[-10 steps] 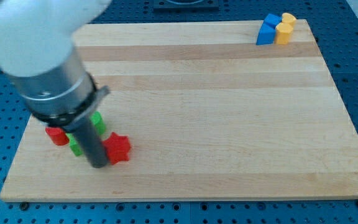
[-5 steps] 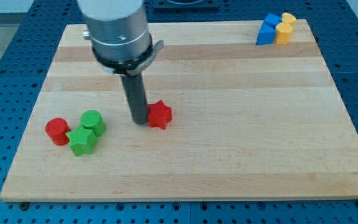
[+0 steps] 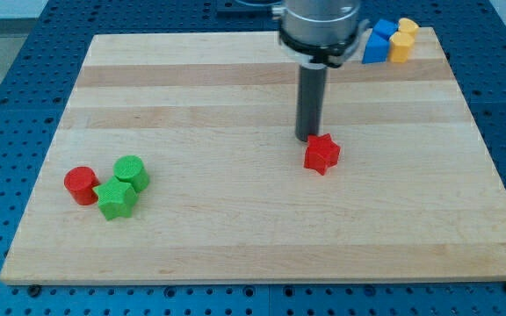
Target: Slide red star to the bottom right
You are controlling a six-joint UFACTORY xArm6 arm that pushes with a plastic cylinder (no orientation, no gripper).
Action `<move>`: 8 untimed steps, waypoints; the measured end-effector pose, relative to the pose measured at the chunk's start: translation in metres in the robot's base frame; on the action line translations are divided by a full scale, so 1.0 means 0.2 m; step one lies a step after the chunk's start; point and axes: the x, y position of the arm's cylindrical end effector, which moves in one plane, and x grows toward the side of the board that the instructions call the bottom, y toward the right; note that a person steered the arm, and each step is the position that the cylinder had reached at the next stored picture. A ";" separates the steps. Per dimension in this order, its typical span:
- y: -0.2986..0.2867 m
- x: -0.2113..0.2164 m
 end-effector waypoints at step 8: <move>0.63 0.46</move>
